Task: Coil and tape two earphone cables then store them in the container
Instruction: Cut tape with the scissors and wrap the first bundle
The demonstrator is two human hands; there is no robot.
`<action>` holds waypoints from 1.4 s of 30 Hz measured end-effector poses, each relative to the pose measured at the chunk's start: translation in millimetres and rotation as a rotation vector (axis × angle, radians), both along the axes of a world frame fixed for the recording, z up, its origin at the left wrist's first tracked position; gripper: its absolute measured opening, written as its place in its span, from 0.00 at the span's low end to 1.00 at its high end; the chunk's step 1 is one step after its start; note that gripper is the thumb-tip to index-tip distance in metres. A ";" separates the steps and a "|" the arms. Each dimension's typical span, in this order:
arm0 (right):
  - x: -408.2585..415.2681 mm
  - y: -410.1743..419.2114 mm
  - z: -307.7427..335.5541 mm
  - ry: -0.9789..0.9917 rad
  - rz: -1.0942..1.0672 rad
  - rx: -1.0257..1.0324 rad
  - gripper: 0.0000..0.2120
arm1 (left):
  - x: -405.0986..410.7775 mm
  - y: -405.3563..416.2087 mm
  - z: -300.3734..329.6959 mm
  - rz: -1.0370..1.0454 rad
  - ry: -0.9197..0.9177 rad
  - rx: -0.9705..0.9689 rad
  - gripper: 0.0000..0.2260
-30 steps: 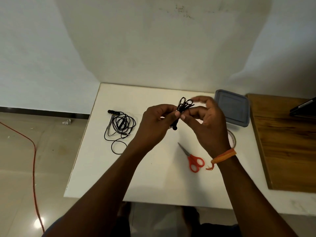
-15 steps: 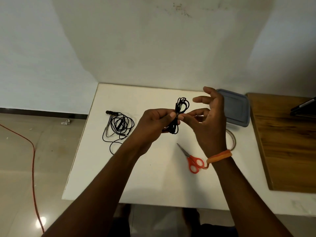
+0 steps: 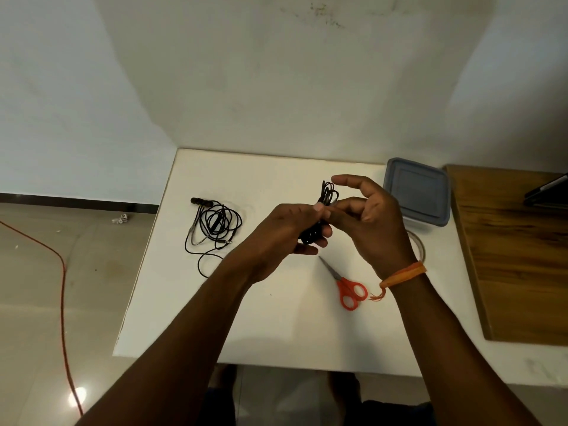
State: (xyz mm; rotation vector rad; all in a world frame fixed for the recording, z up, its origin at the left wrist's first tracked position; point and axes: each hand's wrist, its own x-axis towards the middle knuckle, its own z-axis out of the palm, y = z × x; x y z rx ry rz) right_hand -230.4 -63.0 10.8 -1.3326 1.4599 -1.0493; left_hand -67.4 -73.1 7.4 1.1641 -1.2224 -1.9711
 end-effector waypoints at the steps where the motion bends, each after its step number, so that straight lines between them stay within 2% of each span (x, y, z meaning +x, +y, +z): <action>1: -0.1 -0.1 -0.6 -0.014 -0.017 0.009 0.22 | 0.3 -0.6 -1.0 -0.001 -0.001 -0.001 0.14; 4: 1.8 0.4 -2.8 -0.226 -0.034 0.083 0.24 | 2.5 -3.3 -2.9 0.023 0.035 0.021 0.15; 6: 4.5 0.5 -4.0 -0.394 -0.033 0.144 0.21 | 1.6 -3.5 -2.8 0.100 0.040 -0.003 0.14; 10: 12.9 2.8 -10.3 -0.558 -0.012 0.284 0.14 | -9.5 -0.6 -5.8 0.288 -0.115 -0.064 0.16; 16: 27.4 6.0 -16.3 -0.492 0.008 0.325 0.10 | -16.4 2.2 -11.2 0.371 -0.197 -0.074 0.18; 21: 24.6 5.4 -19.2 -0.474 -0.042 0.362 0.09 | -13.8 4.0 -10.2 0.152 -0.150 0.035 0.16; 25: 22.5 5.0 -21.8 -0.455 -0.046 0.358 0.12 | -10.4 1.5 -9.4 0.102 -0.110 0.121 0.15; 28: 22.0 3.6 -24.5 -0.496 -0.062 0.394 0.14 | -7.7 -1.1 -6.8 0.171 0.022 0.271 0.12; 30: 23.4 3.7 -27.1 -0.486 -0.048 0.420 0.13 | -8.8 -0.8 -8.8 0.217 0.050 0.304 0.11; 35: 31.5 4.9 -37.2 -0.455 -0.031 0.462 0.11 | -11.0 -2.3 -22.1 0.339 -0.046 0.240 0.11; 39: 34.7 5.0 -40.1 -0.442 -0.005 0.543 0.11 | -7.4 -1.7 -30.5 0.407 -0.054 0.238 0.10; 42: 37.2 3.0 -43.5 -0.426 -0.047 0.586 0.11 | -6.3 -4.2 -42.2 0.503 -0.139 0.175 0.06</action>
